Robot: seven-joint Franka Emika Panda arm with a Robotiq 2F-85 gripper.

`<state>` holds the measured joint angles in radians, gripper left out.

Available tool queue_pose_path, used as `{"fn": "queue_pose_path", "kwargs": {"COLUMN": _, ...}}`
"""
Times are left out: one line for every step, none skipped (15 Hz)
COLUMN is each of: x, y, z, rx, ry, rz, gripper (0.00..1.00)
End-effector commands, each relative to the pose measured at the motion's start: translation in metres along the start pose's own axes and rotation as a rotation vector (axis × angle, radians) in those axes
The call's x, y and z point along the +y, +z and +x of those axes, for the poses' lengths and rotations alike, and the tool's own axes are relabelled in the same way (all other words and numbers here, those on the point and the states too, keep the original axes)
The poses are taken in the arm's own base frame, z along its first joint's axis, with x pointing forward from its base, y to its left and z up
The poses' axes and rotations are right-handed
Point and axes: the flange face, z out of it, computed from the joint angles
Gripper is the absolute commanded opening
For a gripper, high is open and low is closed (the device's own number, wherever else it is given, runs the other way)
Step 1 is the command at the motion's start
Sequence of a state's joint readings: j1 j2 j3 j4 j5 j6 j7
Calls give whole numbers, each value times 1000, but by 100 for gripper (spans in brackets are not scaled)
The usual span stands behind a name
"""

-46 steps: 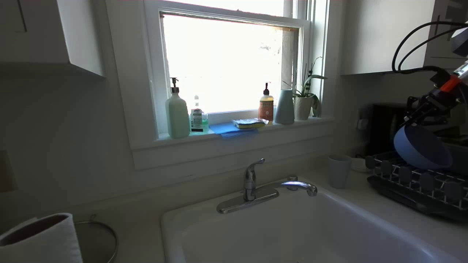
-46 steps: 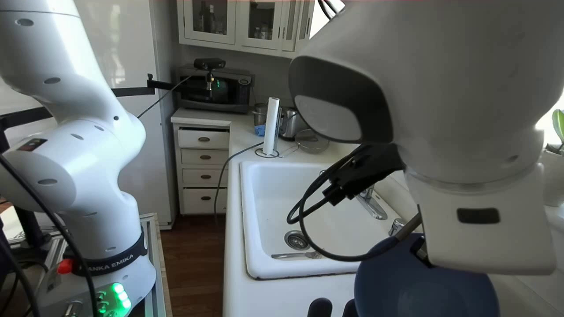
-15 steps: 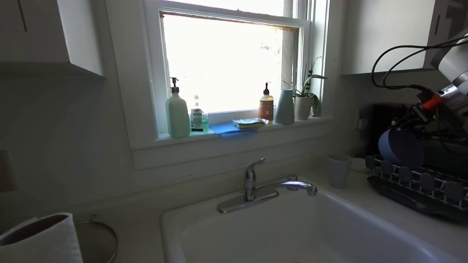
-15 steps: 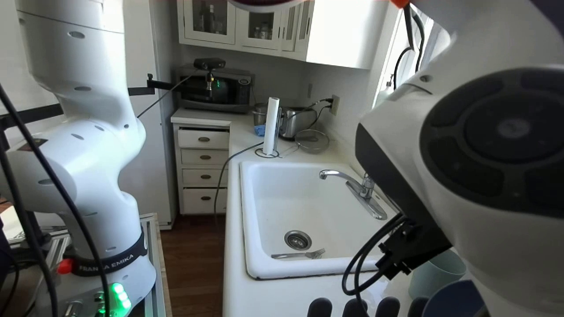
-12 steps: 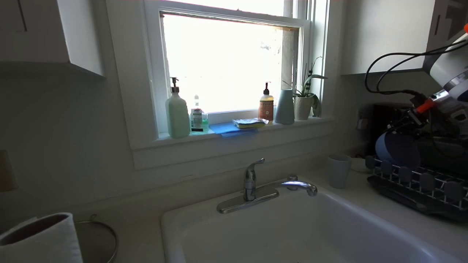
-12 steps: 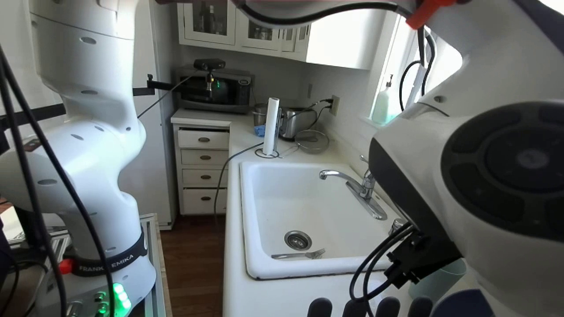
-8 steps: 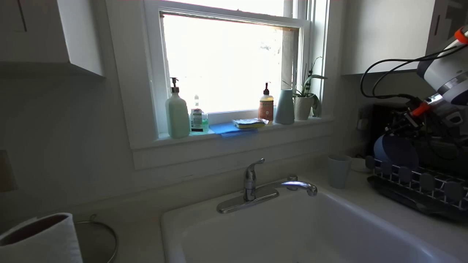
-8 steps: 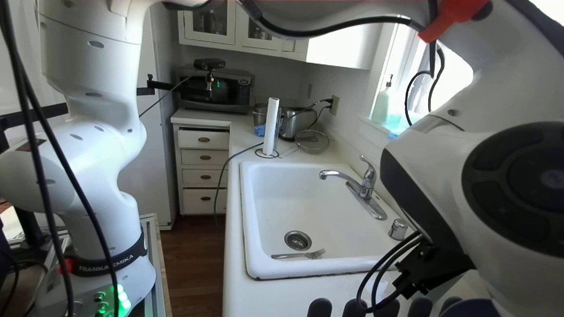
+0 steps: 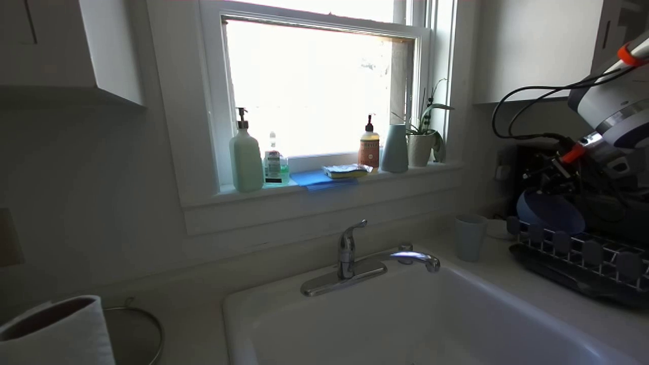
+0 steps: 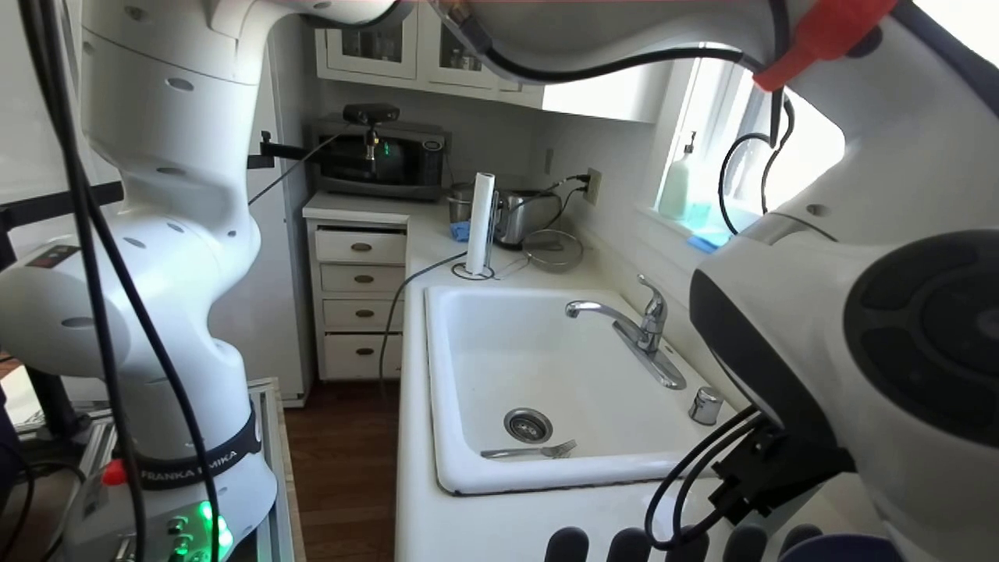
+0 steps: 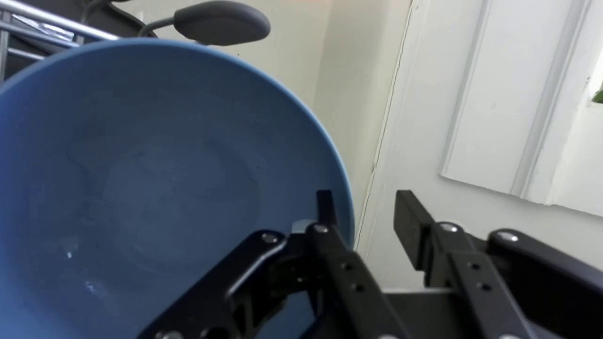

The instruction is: Put the blue bowl on the plate rack

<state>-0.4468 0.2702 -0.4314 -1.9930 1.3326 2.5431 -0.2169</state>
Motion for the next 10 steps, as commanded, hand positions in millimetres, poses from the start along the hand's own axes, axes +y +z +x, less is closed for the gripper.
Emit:
{"fn": "queue_pose_path", "kwargs": {"x": -6, "y": -8, "z": 4, "rx": 4, "ry": 1, "rz": 24, "gripper": 69}}
{"fn": "queue_pose_path", "kwargs": {"x": -8, "y": -13, "z": 4, "rx": 7, "ry": -3, "rz": 28, "gripper": 77}}
{"fn": "queue_pose_path", "kwargs": {"x": -10, "y": -19, "z": 4, "rx": 7, "ry": -8, "rz": 33, "gripper": 84}}
{"fn": "queue_pose_path", "kwargs": {"x": -12, "y": -25, "z": 3, "rx": 8, "ry": -14, "rz": 32, "gripper": 92}}
{"fn": "queue_pose_path", "kwargs": {"x": -14, "y": -31, "z": 3, "rx": 1, "ry": -21, "rz": 32, "gripper": 98}}
{"fn": "queue_pose_path", "kwargs": {"x": -16, "y": -37, "z": 2, "rx": 2, "ry": -31, "rz": 26, "gripper": 100}}
{"fn": "queue_pose_path", "kwargs": {"x": -17, "y": -42, "z": 1, "rx": -8, "ry": -45, "rz": 17, "gripper": 100}}
{"fn": "queue_pose_path", "kwargs": {"x": -16, "y": -46, "z": -2, "rx": -25, "ry": -54, "rz": -15, "gripper": 100}}
{"fn": "queue_pose_path", "kwargs": {"x": -17, "y": -51, "z": -5, "rx": -48, "ry": -79, "rz": -36, "gripper": 100}}
{"fn": "queue_pose_path", "kwargs": {"x": -16, "y": -55, "z": -9, "rx": -79, "ry": -109, "rz": -64, "gripper": 100}}
